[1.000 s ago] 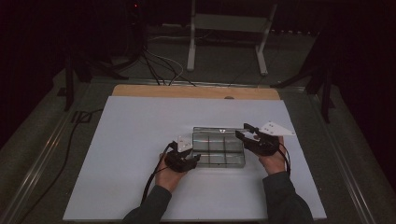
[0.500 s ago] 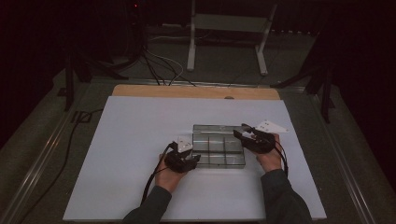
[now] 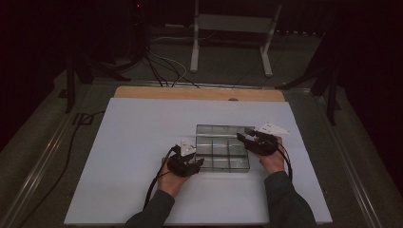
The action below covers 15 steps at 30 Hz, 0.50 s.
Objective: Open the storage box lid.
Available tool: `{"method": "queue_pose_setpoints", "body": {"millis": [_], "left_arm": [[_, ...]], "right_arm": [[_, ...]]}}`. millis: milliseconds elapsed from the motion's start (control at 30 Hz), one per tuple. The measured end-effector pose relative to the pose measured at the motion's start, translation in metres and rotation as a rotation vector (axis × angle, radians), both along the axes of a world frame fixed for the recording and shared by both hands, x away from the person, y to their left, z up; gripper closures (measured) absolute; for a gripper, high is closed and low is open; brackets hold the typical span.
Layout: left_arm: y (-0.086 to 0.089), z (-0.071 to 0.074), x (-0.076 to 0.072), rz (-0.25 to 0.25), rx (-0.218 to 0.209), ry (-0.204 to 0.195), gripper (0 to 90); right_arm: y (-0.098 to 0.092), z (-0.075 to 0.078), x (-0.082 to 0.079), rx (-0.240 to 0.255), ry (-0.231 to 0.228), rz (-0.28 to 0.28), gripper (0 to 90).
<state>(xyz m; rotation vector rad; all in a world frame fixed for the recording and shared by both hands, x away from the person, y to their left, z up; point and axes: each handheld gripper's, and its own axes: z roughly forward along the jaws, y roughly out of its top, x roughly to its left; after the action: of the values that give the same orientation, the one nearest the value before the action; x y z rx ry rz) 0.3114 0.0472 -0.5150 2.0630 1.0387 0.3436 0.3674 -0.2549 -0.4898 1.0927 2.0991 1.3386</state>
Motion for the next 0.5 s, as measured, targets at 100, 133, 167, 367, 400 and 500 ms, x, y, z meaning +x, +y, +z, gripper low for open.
{"method": "queue_pose_setpoints", "body": {"millis": [100, 133, 167, 367, 400, 500], "left_arm": [[0.0000, 0.0001, -0.0004, 0.000, 0.000, 0.001, 56.3], [0.0000, 0.0001, -0.0006, 0.001, 0.001, 0.001, 56.3], [0.0000, 0.0001, -0.0007, 0.001, 0.001, 0.001, 56.3], [0.0001, 0.0004, -0.0023, 0.000, 0.003, 0.001, 56.3], [0.0001, 0.0005, -0.0025, 0.000, 0.003, 0.001, 56.3], [-0.0001, 0.0006, -0.0029, 0.001, 0.003, 0.003, 56.3]], "right_arm": [[-0.0004, -0.0036, 0.0018, 0.003, 0.010, -0.007, 54.1], [-0.0003, -0.0042, 0.0021, 0.005, 0.012, -0.008, 54.4], [-0.0001, -0.0045, 0.0024, 0.007, 0.012, -0.012, 54.8], [-0.0001, -0.0048, 0.0040, 0.013, 0.013, -0.029, 58.7], [-0.0003, -0.0049, 0.0043, 0.018, 0.016, -0.031, 59.0], [0.0002, -0.0046, 0.0048, 0.020, 0.022, -0.036, 59.4]]}}
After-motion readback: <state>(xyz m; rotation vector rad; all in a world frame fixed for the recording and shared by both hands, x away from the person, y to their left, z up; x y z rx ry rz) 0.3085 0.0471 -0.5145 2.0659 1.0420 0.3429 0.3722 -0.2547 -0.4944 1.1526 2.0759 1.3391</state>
